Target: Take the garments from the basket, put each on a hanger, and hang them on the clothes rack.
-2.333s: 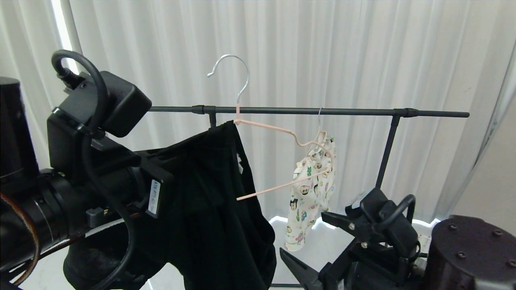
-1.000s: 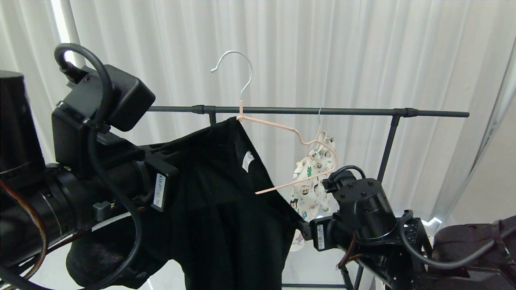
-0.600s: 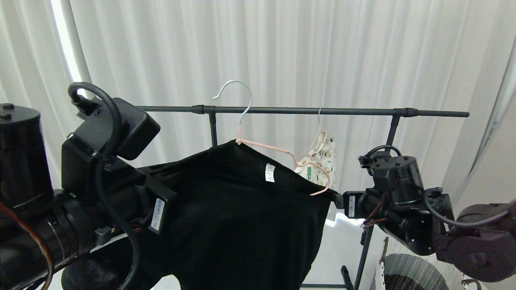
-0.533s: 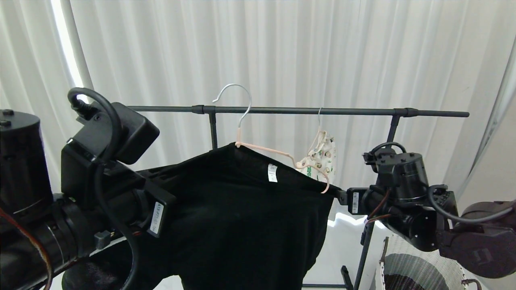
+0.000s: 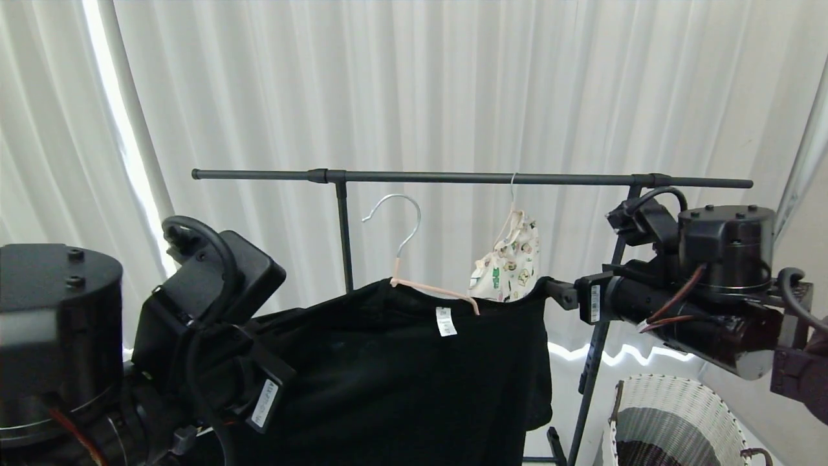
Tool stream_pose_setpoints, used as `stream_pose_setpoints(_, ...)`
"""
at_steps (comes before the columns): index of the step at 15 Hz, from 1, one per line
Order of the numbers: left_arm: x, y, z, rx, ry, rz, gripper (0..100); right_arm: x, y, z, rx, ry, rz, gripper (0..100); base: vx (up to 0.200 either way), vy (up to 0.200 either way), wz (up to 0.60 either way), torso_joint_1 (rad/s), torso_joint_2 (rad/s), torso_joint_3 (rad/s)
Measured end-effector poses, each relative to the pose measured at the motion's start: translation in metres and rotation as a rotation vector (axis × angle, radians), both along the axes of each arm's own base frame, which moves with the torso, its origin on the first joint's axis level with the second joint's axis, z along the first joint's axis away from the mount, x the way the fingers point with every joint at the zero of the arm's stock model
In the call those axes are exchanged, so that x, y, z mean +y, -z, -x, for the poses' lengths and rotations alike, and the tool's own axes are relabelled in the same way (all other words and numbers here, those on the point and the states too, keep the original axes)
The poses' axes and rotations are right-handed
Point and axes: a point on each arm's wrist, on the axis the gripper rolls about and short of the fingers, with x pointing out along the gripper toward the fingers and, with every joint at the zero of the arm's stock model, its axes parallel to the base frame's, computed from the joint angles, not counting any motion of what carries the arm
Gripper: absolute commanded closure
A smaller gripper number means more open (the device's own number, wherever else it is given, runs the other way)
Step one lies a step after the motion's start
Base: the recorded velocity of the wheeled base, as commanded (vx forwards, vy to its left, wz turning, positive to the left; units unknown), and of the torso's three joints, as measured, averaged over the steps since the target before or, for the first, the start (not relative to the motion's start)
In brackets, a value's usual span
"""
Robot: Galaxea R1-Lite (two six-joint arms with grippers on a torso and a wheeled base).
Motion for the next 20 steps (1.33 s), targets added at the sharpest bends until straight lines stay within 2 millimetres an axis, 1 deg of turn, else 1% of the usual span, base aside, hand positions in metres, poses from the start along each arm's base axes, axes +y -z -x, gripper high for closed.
stream_pose_setpoints(3, -0.003, 0.009, -0.005, 0.018, -0.044, -0.045, 100, -0.008, -0.016, 0.01, -0.044, -0.067, 0.027, 0, 0.0, 0.0, 0.0, 0.0, 0.0, 0.0)
stream_pose_setpoints(5, -0.006, 0.011, -0.007, -0.004, -0.045, -0.025, 100, -0.012, -0.022, 0.013, -0.066, -0.076, 0.037, 0, 0.0, 0.0, 0.0, 0.0, 0.0, 0.0)
stream_pose_setpoints(7, -0.009, 0.009, -0.01, -0.057, -0.043, 0.028, 100, -0.015, -0.023, 0.018, -0.042, -0.116, 0.058, 0, 0.0, 0.0, 0.0, 0.0, 0.0, 0.0)
stream_pose_setpoints(9, -0.012, 0.011, -0.009, -0.068, -0.032, 0.041, 100, -0.02, -0.021, 0.024, 0.005, -0.204, 0.111, 0, 0.0, 0.0, 0.0, 0.0, 0.0, 0.0)
stream_pose_setpoints(12, -0.012, 0.014, -0.007, -0.065, -0.024, 0.04, 100, -0.038, -0.024, 0.021, -0.022, -0.255, 0.172, 0, 0.0, 0.0, 0.0, 0.0, 0.0, 0.0)
stream_pose_setpoints(15, -0.014, 0.014, -0.008, -0.077, -0.023, 0.052, 100, -0.049, -0.024, 0.021, 0.0, -0.292, 0.171, 0, 0.0, 0.0, 0.0, 0.0, 0.0, 0.0)
stream_pose_setpoints(18, -0.016, 0.011, -0.011, -0.104, -0.025, 0.082, 100, -0.054, -0.023, 0.029, 0.037, -0.366, 0.184, 0, 0.0, 0.0, 0.0, 0.0, 0.0, 0.0)
stream_pose_setpoints(20, -0.02, 0.012, -0.008, -0.098, 0.0, 0.079, 100, -0.055, -0.026, 0.031, -0.009, -0.418, 0.224, 0, 0.0, 0.0, 0.0, 0.0, 0.0, 0.0)
